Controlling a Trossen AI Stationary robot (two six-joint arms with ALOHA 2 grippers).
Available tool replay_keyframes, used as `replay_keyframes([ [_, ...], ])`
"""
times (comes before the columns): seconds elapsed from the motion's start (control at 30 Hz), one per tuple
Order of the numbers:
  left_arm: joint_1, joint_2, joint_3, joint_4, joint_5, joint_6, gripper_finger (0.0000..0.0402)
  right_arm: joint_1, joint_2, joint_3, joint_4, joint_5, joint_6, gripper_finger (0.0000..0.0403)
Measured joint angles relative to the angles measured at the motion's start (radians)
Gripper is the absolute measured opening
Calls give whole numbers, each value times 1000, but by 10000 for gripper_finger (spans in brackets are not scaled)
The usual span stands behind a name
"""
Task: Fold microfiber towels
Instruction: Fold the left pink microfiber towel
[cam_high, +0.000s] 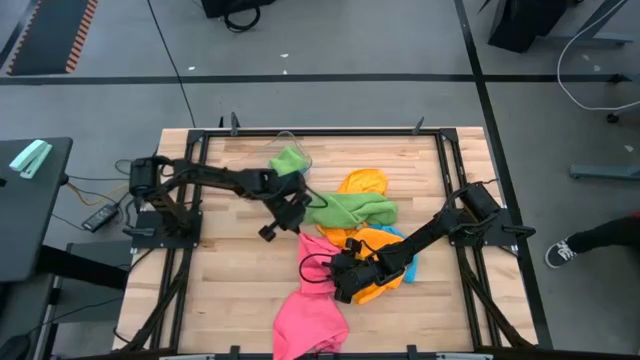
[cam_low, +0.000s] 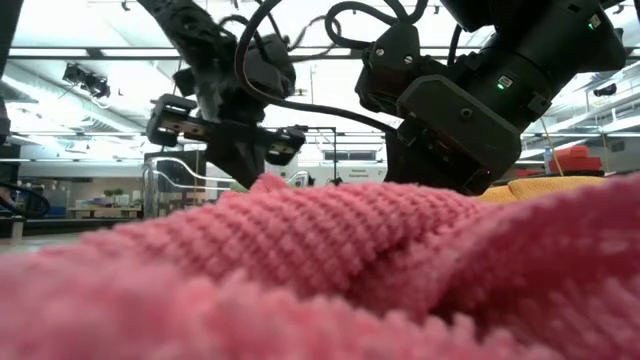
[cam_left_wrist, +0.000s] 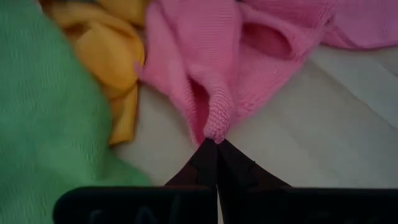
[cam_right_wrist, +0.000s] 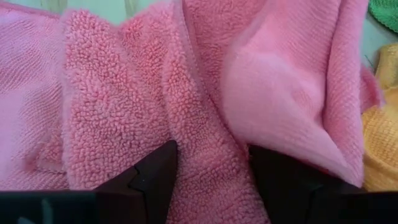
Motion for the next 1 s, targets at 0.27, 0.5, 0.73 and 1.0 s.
replay_keyframes([
  [0.27,36,53,16,-13,-86,51,22,0,0,0,-2,0,4,213],
  [0.5,24,54,16,-22,-153,253,10,0,0,0,-7,1,15,213],
  [0.73,37,39,16,-10,-195,209,45,0,0,0,-7,0,22,213],
  [1.0,47,-48,16,-22,-315,0,153,0,0,0,-10,0,22,213],
])
